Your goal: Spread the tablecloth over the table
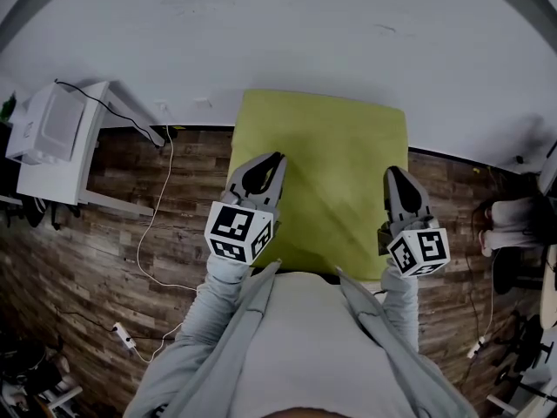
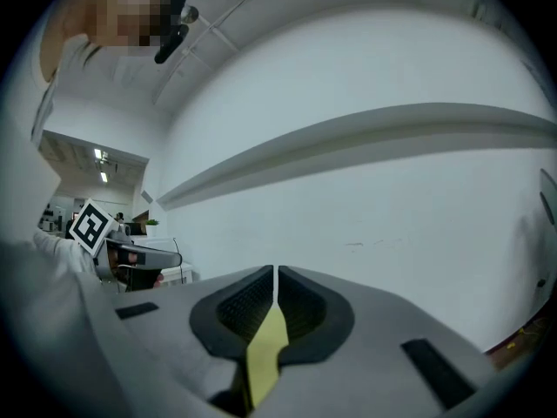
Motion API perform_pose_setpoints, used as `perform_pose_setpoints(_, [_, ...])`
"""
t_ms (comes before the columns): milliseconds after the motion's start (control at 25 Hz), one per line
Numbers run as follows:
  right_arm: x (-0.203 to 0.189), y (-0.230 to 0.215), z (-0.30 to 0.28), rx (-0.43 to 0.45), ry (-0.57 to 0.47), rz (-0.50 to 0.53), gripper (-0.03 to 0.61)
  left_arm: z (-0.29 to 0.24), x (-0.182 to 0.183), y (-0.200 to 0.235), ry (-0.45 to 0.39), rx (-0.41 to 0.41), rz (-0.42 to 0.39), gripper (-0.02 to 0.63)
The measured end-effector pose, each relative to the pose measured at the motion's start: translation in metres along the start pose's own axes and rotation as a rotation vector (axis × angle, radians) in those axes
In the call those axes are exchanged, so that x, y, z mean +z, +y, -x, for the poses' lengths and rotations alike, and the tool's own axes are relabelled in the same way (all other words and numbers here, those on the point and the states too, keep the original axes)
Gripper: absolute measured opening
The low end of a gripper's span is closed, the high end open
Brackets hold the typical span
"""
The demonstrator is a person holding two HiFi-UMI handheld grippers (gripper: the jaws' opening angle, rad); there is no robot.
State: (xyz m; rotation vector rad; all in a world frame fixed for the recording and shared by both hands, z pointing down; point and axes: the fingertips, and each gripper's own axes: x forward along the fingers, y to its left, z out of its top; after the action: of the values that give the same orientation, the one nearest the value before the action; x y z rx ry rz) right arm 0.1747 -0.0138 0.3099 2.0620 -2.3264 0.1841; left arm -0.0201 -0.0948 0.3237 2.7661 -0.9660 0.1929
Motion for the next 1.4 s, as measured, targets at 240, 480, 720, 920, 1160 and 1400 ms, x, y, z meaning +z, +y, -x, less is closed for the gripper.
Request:
perform_pose_setpoints(240, [0.011,0.0,0.013,-0.008,-0.044,0.023,0.023,0.012,0.002,-0.008,-0.045,-0.01,0.021,0.028])
perform_pose_setpoints(480, [0.005,-0.003,0.009,0.019,-0.019,0.053,0.021,0.008,-0.01,-0.009,-0.018,0.006,0.023,0.025])
perform_pose_setpoints(720, [0.0,-0.011,-0.001,0.02,-0.004,0.051,0.021,-0.002,-0.015,-0.01,0.008,-0.007,0.025,0.025])
perform_pose_setpoints(920, [-0.007,-0.013,-0.009,0.024,0.018,0.056,0.021,-0.008,-0.013,-0.007,0.02,-0.009,0.026,0.025])
perform_pose_setpoints(1160, [-0.008,-0.012,-0.012,0.035,0.014,0.044,0.021,-0.009,-0.016,-0.002,0.022,-0.006,0.041,0.025])
perform_pose_setpoints(1400, [-0.01,-0.01,-0.013,0.042,0.023,0.044,0.021,-0.009,-0.015,-0.001,0.02,-0.008,0.05,0.025])
